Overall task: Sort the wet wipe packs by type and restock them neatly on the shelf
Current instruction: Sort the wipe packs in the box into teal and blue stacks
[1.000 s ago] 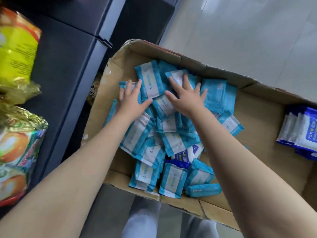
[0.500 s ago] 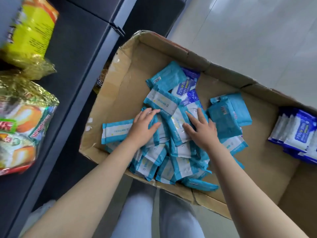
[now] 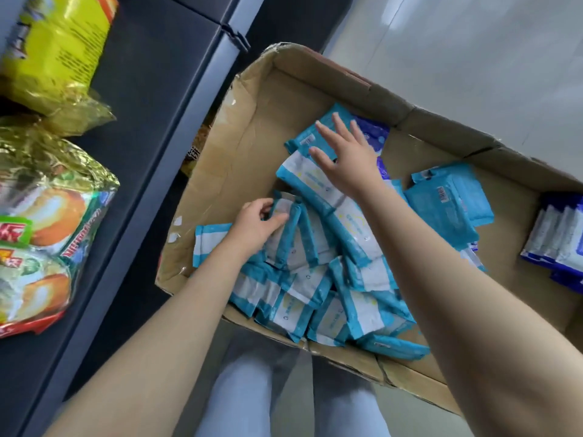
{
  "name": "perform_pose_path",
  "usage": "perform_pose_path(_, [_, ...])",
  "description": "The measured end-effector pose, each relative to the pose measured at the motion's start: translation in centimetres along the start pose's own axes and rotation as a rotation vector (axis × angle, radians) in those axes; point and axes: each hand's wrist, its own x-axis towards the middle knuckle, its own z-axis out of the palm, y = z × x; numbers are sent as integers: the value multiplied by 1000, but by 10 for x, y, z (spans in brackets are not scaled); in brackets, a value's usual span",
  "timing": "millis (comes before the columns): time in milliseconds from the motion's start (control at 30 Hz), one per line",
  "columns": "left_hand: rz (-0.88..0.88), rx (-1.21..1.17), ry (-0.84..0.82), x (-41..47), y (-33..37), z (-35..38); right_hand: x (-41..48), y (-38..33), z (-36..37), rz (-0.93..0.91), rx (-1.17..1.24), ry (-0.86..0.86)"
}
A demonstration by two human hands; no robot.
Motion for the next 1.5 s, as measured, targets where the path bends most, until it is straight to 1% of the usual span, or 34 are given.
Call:
perform_pose_path(100, [-59,-39,-76,5,1,-7,24,-8,1,-13,-129,-198])
perform_pose_path(133, [-88,-34,-93,6,2,-9,25,-7,3,-12,-181,-233])
perform_pose_path(200, [-139,-8,-133,7,4,-13,13,-1,11,3,-247,-226])
perform_pose_path(233, [-156,6,-155,7,4,-15,2,3,15,25,-236,-200])
perform_pose_path(333, [-132,1,-197,5,4,-22,-35,20,21,108,-106,-140])
perform_pose_path(400, [-88,-69,-187,1,5,-25,-50,33,19,133,-43,-64])
perform_pose_path(533, [12,-246,-52,-4,12,-26,-60,44,3,145,220,153])
perform_pose_path(600, [63,-337,23,-1,21,-25,-63,45,-4,192,299,170])
perform_pose_path(633, [82,-344,47,1,27,-25,-65,45,-6,233,371,158])
perform_pose_path(700, [95,-343,70,8,38,-27,-66,44,-8,359,618,146])
perform_pose_path(733, [100,-356,75,14,43,-28,-64,44,-9,412,741,174])
perform_pose_path(833, [157,-404,89,36,62,-33,-43,38,-16,450,926,313])
perform_pose_path(900, [200,-423,111,51,81,-36,-17,31,-20,454,984,330])
perform_pose_path(967, [237,-384,149,69,99,-36,13,24,-22,463,977,276])
perform_pose_path(1067, [277,-274,215,96,112,-31,51,19,-18,462,868,180])
perform_pose_path(1133, [310,-190,252,108,113,-28,65,18,-14,487,771,162])
perform_pose_path(1200, [353,-144,294,114,114,-27,73,20,-9,516,702,189])
perform_pose_path(1333, [411,-171,341,117,119,-30,74,24,-6,547,700,290])
perform_pose_path(1400, [454,-162,336,111,118,-33,62,25,-9,524,639,370])
perform_pose_path(1500, [523,-26,345,83,105,-37,24,28,-18,462,512,430])
